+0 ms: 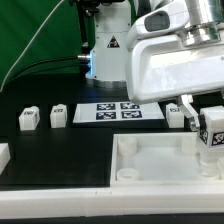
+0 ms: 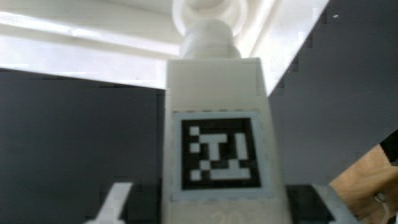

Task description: Assemble one leg

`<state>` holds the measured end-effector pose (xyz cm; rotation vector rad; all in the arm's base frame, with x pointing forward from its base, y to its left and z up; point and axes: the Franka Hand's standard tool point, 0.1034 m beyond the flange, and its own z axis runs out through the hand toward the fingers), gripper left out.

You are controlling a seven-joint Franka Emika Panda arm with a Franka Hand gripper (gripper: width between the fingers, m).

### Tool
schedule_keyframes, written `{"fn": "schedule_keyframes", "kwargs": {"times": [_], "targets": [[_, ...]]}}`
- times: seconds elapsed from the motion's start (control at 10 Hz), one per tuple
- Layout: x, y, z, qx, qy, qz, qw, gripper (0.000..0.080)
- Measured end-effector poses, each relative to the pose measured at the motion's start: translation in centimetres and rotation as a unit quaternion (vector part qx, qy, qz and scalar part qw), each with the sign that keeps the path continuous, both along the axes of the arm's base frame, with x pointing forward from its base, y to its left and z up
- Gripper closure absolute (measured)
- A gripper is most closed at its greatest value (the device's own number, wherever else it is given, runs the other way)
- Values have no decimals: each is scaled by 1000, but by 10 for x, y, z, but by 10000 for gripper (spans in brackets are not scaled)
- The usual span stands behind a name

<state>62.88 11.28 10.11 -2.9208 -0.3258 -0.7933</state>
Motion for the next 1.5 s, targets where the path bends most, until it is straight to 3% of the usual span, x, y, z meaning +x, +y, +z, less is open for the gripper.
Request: {"fn": "schedule_keyframes", "kwargs": {"times": [0.8,1.5], "targets": [[-7,3,-19,1,5,1,1000,506],[-7,1,-19,4,-37,-6,999,505]]}}
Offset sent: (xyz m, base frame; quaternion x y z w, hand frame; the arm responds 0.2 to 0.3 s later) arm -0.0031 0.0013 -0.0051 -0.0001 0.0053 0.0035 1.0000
